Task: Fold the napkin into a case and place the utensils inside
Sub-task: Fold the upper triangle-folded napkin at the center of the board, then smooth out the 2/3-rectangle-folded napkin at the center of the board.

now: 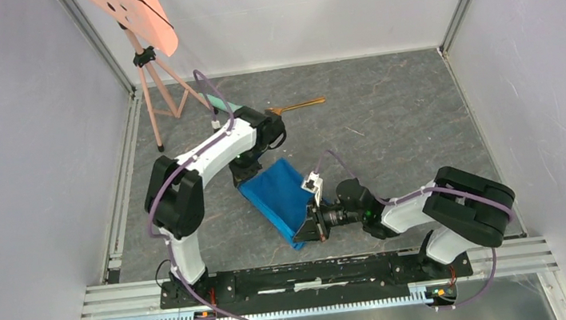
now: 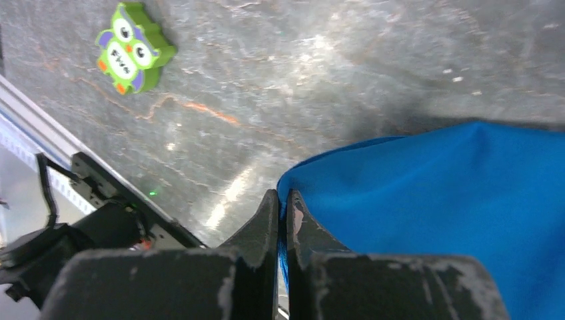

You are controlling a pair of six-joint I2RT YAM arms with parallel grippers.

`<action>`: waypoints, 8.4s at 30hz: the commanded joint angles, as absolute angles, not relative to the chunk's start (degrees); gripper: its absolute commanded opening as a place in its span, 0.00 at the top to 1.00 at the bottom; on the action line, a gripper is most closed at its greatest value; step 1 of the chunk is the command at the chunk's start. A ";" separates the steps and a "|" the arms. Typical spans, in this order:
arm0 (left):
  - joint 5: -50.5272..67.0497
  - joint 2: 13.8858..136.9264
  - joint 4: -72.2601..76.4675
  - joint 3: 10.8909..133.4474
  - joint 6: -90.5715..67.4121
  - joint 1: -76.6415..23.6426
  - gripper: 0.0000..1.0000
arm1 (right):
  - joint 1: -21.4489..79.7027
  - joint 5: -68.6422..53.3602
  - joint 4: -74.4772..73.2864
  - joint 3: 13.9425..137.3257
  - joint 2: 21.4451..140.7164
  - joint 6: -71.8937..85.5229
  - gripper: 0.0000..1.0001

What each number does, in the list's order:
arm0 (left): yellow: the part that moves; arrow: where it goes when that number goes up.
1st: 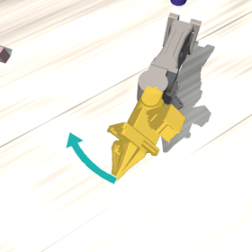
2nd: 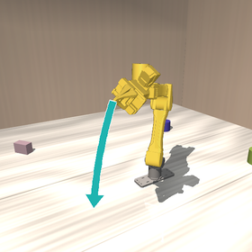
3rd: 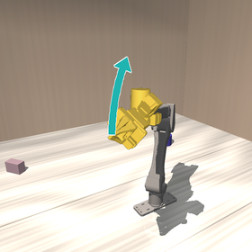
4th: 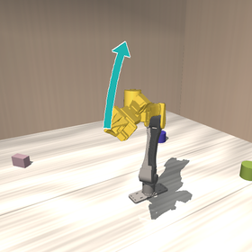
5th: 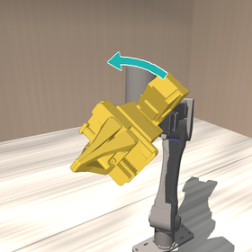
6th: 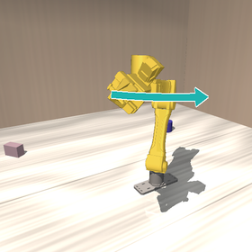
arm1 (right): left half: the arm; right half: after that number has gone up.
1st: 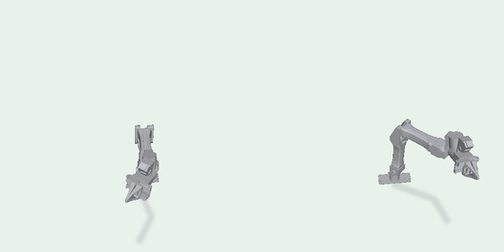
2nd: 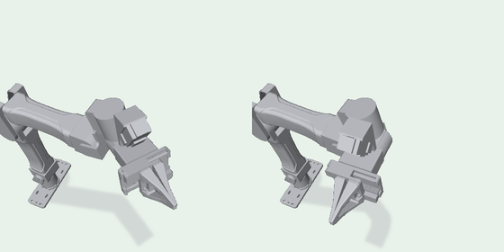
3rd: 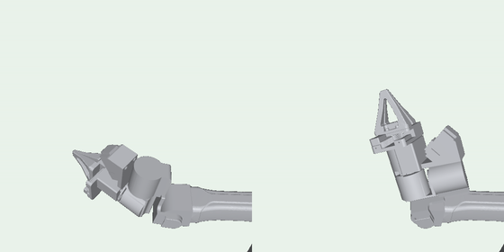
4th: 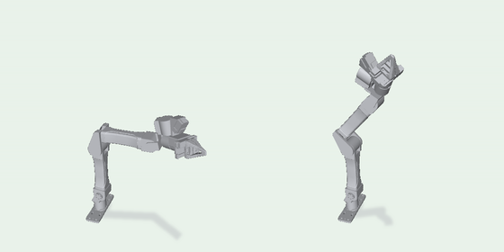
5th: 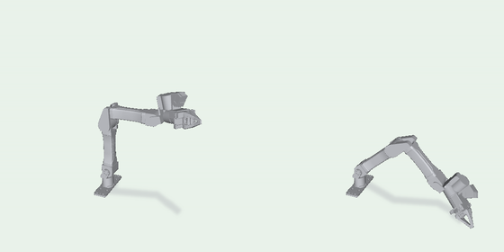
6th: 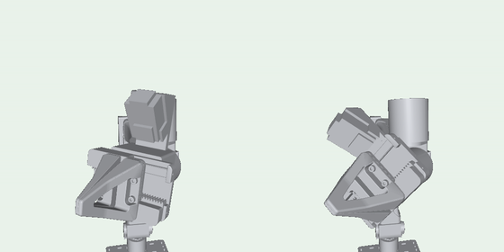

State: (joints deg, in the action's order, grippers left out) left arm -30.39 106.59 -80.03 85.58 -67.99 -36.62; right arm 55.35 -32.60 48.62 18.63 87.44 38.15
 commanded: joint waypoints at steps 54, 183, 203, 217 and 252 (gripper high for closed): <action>-36.73 128.60 -79.50 103.89 -69.12 -39.66 0.98 | 45.79 -12.13 29.10 17.98 81.23 27.13 0.81; 4.02 102.91 -21.24 58.98 -36.86 -24.00 0.92 | 47.38 -26.00 17.19 47.54 91.53 6.57 0.16; 7.86 101.26 -22.56 60.48 -35.18 -24.03 0.81 | 41.23 -45.49 34.55 54.32 116.47 16.78 0.51; 16.61 91.81 -19.60 57.46 -40.77 -22.80 0.67 | 40.21 -45.10 37.50 52.80 118.70 19.66 0.53; 11.87 107.25 -20.67 55.28 -38.13 -19.25 0.96 | 37.61 -57.89 40.76 39.16 110.67 21.91 0.51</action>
State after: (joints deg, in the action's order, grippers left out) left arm 18.96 102.87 -17.65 56.71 -41.52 -19.64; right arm 38.22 -55.96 38.92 42.37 113.14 21.71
